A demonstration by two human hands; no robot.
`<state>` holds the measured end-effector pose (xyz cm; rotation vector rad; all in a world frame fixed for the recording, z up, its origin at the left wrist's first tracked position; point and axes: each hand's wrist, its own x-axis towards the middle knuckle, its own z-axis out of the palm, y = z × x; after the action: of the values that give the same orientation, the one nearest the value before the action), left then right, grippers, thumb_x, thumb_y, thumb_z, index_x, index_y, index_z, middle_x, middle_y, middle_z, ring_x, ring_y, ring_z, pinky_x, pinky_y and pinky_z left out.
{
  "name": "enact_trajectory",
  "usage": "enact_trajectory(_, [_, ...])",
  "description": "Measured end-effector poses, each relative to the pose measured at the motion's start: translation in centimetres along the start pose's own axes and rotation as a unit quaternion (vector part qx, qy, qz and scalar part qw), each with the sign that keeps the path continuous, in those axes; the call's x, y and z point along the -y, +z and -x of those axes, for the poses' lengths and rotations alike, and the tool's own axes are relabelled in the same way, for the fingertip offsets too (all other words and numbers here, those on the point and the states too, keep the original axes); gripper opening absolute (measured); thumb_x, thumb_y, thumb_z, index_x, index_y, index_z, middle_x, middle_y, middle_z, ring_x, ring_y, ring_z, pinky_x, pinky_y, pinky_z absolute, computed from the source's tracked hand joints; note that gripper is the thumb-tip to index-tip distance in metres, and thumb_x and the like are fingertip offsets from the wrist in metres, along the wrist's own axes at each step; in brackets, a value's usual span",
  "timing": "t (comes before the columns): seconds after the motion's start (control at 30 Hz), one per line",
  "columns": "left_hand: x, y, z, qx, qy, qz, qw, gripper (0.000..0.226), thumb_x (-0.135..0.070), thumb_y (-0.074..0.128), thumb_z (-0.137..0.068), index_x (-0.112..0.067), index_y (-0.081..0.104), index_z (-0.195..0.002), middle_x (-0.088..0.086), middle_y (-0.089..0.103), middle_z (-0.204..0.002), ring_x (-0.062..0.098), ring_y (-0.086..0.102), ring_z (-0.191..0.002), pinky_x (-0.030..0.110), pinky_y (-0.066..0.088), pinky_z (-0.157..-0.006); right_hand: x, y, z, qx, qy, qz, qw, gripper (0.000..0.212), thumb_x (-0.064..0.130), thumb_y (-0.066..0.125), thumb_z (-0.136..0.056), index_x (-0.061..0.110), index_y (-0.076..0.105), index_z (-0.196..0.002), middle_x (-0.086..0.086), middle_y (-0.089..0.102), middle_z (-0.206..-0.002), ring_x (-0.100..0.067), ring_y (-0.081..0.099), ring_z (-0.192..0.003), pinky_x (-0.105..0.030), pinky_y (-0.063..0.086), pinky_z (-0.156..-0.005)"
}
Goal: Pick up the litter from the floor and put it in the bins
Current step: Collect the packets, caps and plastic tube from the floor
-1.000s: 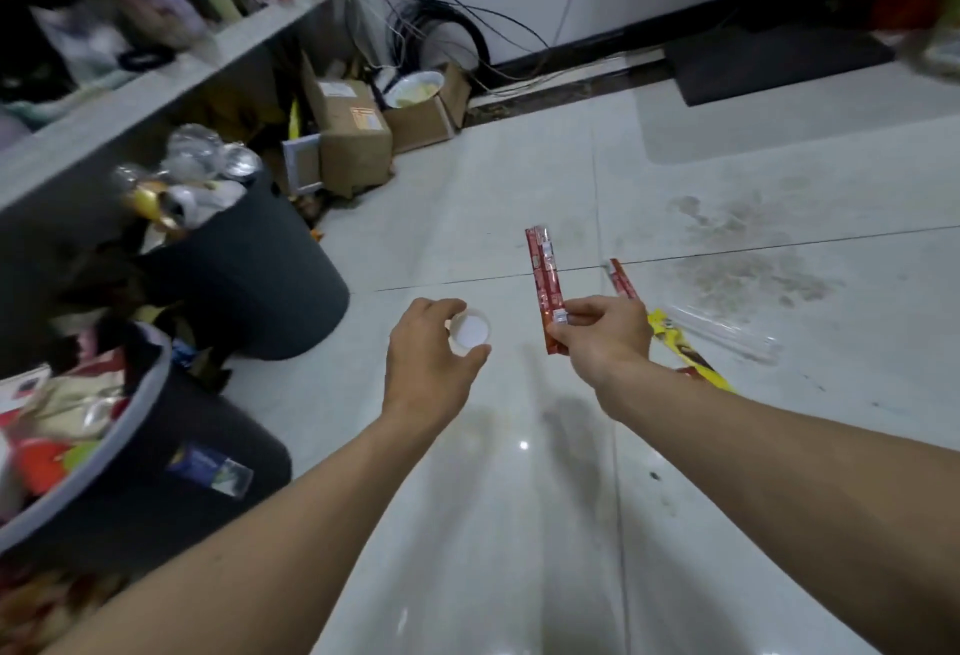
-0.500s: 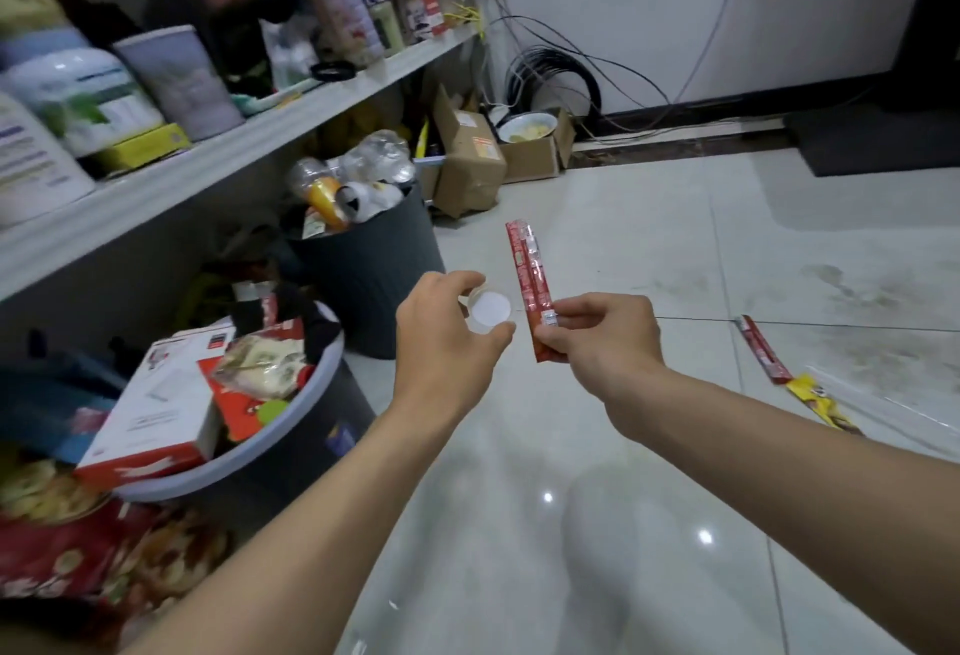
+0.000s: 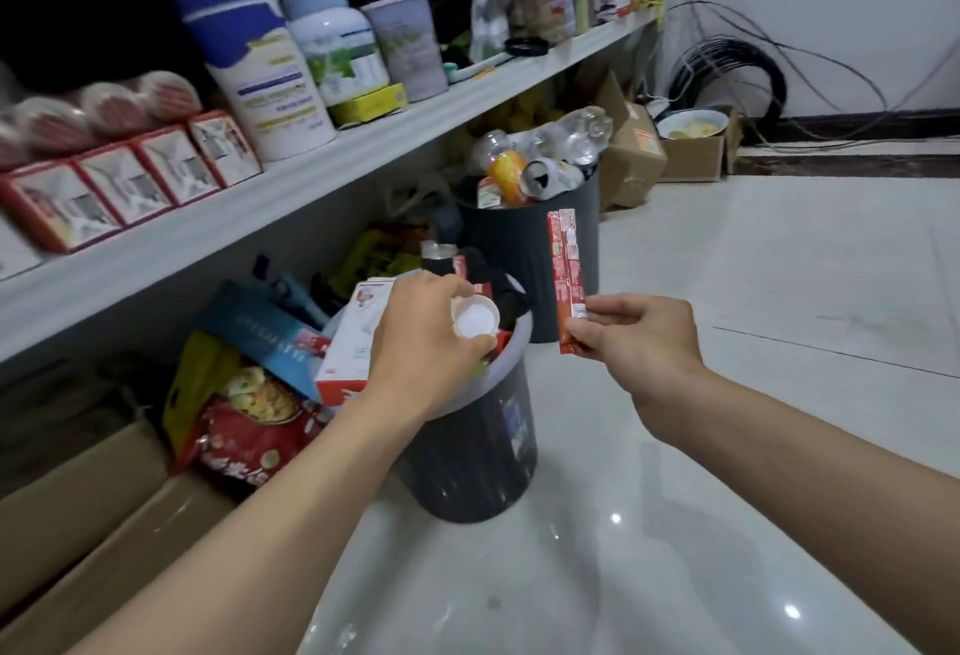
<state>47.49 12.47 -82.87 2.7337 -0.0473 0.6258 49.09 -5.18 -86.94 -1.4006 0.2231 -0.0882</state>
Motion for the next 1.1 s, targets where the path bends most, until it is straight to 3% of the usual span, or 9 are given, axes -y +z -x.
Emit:
enact_trajectory(0.2, [4.7,-0.8,0.7,0.044,-0.04,-0.046,0.997,0.051,-0.04,0.082,-0.071,-0.025,0.065,-0.117,-0.003,0.058,-0.128,0.017,0.044,-0.119,0.026,0.032,-0.087,-0.8,3.8,0.5,0.028,-0.005,0.016,0.999,0.02,0.004,0.077,-0.079,0.019,0.066,-0.085,-0.005,0.071,-0.09,-0.022,0.069,-0.089,-0.039,0.059,-0.082])
enact_trajectory(0.33, [6.0,-0.6,0.9,0.069,-0.033,-0.043,0.996,0.05,-0.044,0.083,-0.069,-0.029,0.067,-0.114,-0.006,0.059,-0.126,0.014,0.044,-0.116,0.026,0.031,-0.083,-1.2,4.6,0.7,0.029,0.002,0.031,0.999,0.02,0.007,0.076,-0.08,0.014,0.067,-0.096,-0.004,0.07,-0.092,-0.021,0.068,-0.092,-0.038,0.059,-0.08])
enact_trajectory(0.53, [6.4,-0.2,0.7,0.076,-0.025,-0.032,0.996,0.054,-0.047,0.079,-0.073,-0.028,0.062,-0.121,-0.006,0.055,-0.133,0.015,0.042,-0.122,0.033,0.037,-0.096,-1.2,5.3,0.6,0.022,0.005,0.051,0.998,0.024,0.009,0.076,-0.08,0.012,0.069,-0.103,-0.001,0.07,-0.091,-0.017,0.068,-0.089,-0.035,0.059,-0.08])
enact_trajectory(0.73, [6.8,0.1,0.8,0.076,-0.01,-0.028,0.997,0.05,-0.05,0.075,-0.075,-0.029,0.063,-0.12,-0.008,0.056,-0.131,0.013,0.042,-0.121,0.034,0.037,-0.098,-1.9,6.2,0.3,0.032,0.019,0.059,0.998,0.024,0.007,0.078,-0.079,0.01,0.07,-0.102,-0.002,0.072,-0.091,-0.018,0.07,-0.088,-0.038,0.059,-0.082])
enact_trajectory(0.97, [7.2,-0.7,1.2,0.059,-0.011,-0.018,0.998,0.045,-0.048,0.07,-0.081,-0.028,0.062,-0.12,-0.007,0.054,-0.134,0.012,0.04,-0.124,0.032,0.035,-0.1,-1.4,9.0,-0.6,0.061,0.014,0.107,0.992,0.038,0.012,0.077,-0.079,0.013,0.067,-0.116,-0.003,0.069,-0.109,-0.019,0.066,-0.098,-0.038,0.058,-0.085])
enact_trajectory(1.1, [7.3,-1.0,1.2,0.053,-0.013,-0.018,0.998,0.044,-0.047,0.068,-0.083,-0.027,0.061,-0.122,-0.006,0.053,-0.136,0.012,0.039,-0.126,0.032,0.033,-0.102,-1.5,9.5,-0.6,0.064,-0.033,0.17,0.983,0.039,0.014,0.075,-0.082,0.014,0.066,-0.12,0.0,0.067,-0.115,-0.018,0.062,-0.106,-0.034,0.054,-0.091])
